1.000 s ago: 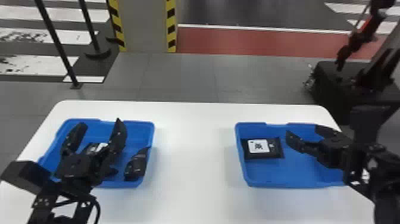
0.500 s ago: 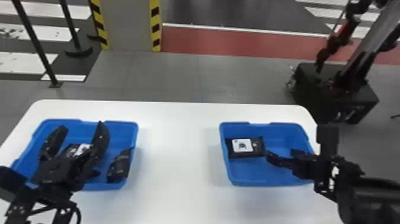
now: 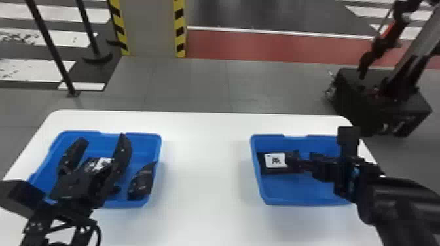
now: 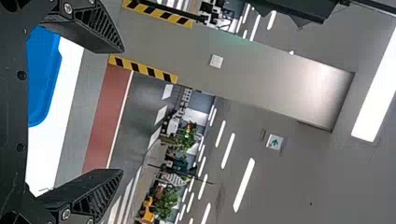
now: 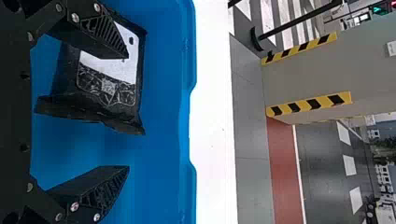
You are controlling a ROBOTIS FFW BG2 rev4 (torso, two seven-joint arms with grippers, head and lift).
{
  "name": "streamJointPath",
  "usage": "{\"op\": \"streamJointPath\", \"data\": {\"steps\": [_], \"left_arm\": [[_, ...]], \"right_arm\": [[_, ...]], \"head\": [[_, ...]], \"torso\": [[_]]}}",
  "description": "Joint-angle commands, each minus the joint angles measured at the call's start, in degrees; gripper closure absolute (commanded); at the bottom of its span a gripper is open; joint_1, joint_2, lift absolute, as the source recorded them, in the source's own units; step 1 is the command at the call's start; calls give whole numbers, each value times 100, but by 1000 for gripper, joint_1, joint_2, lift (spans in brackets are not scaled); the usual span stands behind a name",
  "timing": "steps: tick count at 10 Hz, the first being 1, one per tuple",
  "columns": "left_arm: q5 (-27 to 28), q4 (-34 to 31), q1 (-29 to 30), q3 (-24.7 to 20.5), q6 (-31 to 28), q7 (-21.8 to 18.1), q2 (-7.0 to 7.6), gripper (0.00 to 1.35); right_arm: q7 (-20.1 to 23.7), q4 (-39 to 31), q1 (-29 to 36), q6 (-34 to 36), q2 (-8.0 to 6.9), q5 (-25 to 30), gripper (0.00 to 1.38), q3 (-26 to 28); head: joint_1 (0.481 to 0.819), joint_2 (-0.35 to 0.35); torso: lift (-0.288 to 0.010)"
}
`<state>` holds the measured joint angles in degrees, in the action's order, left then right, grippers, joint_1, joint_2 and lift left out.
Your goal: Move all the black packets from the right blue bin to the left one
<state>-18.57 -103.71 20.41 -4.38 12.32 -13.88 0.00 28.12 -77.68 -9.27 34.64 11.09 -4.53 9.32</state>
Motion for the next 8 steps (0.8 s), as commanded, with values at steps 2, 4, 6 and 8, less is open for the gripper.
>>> {"op": "streamJointPath", "data": {"steps": [2,4,6,8], "left_arm": [[-41,0,12,-11,19,-10,-15,114],[-85,0,26,-11,34,-10,-15,114],[-94,0,-3,-2,34,-19,-15,114],[-138,0,-31,33,62,-10,-15,114]], "right_arm": [[18,604,-353,65,-55,-56,897,-88],[18,477,-282,121,-125,-83,1131,-97],[36,364,-240,121,-134,-206,1159,-123],[27,-170,97,65,-160,-575,1161,-123]], "head": [[695,-61],[695,-51],[695,-43],[695,-35]], "torso": [[-110],[-110],[-110],[-110]]}}
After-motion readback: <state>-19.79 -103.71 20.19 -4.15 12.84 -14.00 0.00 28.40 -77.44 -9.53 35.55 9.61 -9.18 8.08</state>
